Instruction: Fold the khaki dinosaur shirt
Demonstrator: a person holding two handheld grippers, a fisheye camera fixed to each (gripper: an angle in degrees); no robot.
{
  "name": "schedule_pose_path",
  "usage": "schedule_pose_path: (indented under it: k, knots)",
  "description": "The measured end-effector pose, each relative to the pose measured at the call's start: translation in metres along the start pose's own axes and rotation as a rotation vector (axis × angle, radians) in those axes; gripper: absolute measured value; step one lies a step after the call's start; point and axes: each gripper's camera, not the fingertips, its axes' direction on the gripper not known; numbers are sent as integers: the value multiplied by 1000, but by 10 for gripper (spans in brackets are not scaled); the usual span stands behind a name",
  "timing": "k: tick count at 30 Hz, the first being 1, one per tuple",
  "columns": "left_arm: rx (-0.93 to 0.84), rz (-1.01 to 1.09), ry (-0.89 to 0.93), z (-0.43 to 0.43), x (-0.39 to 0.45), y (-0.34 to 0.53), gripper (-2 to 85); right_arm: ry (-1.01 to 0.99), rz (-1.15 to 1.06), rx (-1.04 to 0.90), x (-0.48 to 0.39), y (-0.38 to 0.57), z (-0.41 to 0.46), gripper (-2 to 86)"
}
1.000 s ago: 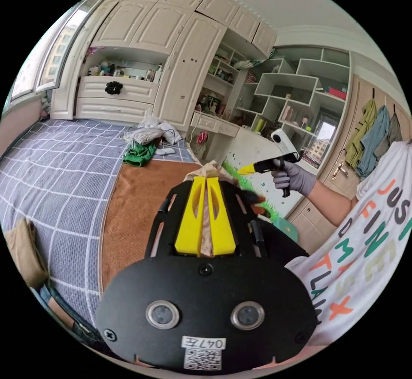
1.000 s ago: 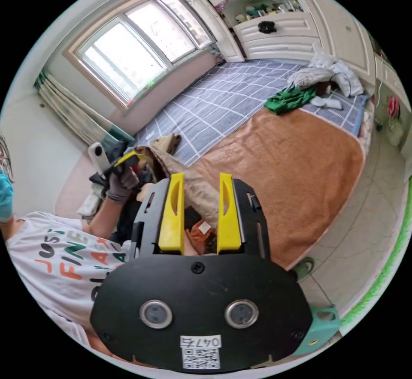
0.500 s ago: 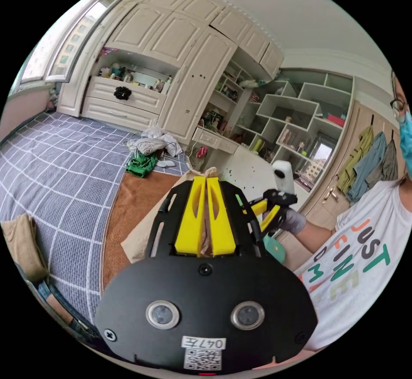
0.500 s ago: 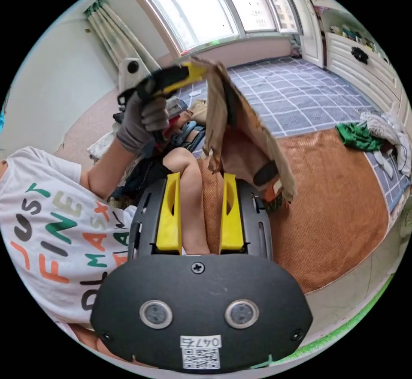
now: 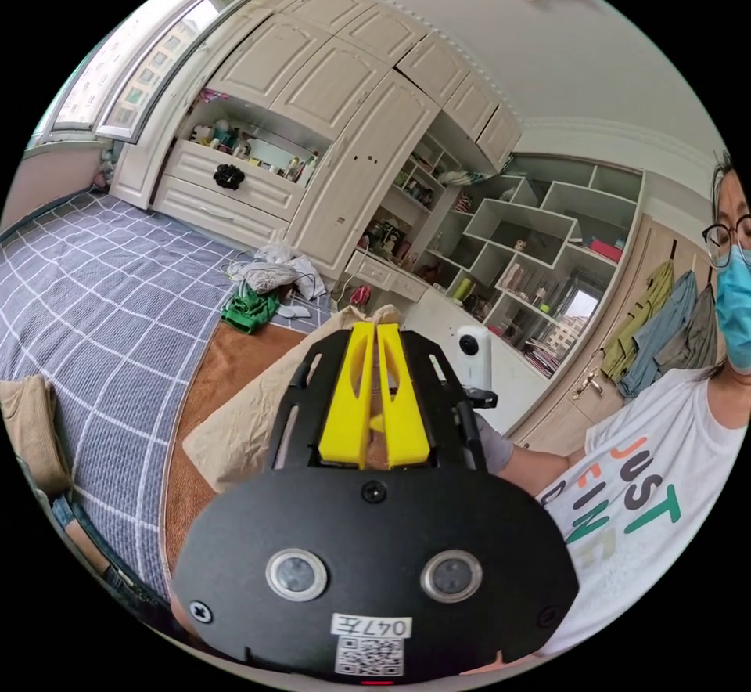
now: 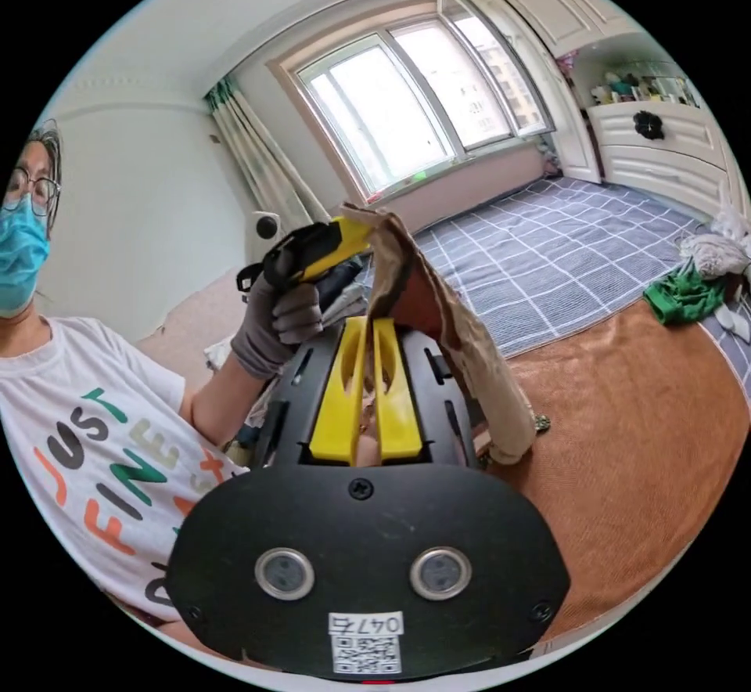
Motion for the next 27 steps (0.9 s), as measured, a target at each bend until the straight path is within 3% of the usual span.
schedule_pose_path:
  k: [3,7,13,16,18,24,27]
  knots:
    - [-34,-13,-6,-13,-22,-15,-1,72,-55,-84,3,-35,-33,-7]
    - [-111,120,6,-14,-19,-41,48,130,-246,-383,-12,-101,-54,-8]
    - [-289,584,73,6,59,-111,139,102,-452,-612,-44,-169,-51,-7]
    - [-475,886,63,44,106,-133,159,49,-541,-707,-57,-190,-40,-6]
    - [-637,1038,168,75,131,-145,169,5,-584,-754,-64,-200,-34,-7]
    - [-974,1177,368,140,154,-164,142,-126,-710,-804,-86,-225,-42,-8]
    - [-1002,1227,486,147,169,-173,78,-178,-739,-817,-88,-234,-53,-9]
